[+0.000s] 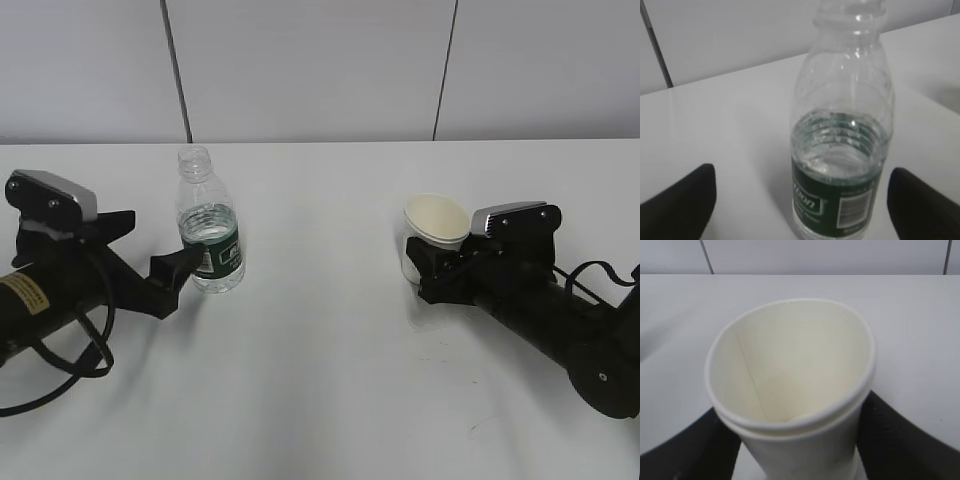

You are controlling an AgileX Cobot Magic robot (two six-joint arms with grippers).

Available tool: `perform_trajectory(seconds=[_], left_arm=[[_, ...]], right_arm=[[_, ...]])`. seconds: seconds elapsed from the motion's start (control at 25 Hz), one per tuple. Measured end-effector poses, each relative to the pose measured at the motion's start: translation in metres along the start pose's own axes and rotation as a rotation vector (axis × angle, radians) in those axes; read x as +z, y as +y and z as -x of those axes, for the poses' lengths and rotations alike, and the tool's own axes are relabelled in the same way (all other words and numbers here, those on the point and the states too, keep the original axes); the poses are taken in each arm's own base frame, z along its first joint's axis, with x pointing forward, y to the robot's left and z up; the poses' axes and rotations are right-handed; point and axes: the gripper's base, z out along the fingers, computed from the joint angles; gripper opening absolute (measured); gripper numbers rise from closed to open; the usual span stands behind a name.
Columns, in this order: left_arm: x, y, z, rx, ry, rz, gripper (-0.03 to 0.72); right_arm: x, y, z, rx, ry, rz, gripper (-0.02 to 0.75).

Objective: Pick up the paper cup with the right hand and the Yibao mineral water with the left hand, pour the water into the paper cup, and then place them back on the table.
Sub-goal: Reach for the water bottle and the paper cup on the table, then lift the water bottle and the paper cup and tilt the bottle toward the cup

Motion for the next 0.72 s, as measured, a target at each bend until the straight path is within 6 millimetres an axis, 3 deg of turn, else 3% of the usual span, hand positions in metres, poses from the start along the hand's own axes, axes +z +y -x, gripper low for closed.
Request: perform_trajectory(seconds=[0.72], left_arm=[[0.057, -0.001, -0.012, -0.039, -0.028, -0.110, 0.604]], right_arm=[[0.000, 0.000, 0.000, -0.002, 0.000, 0.000, 0.519]])
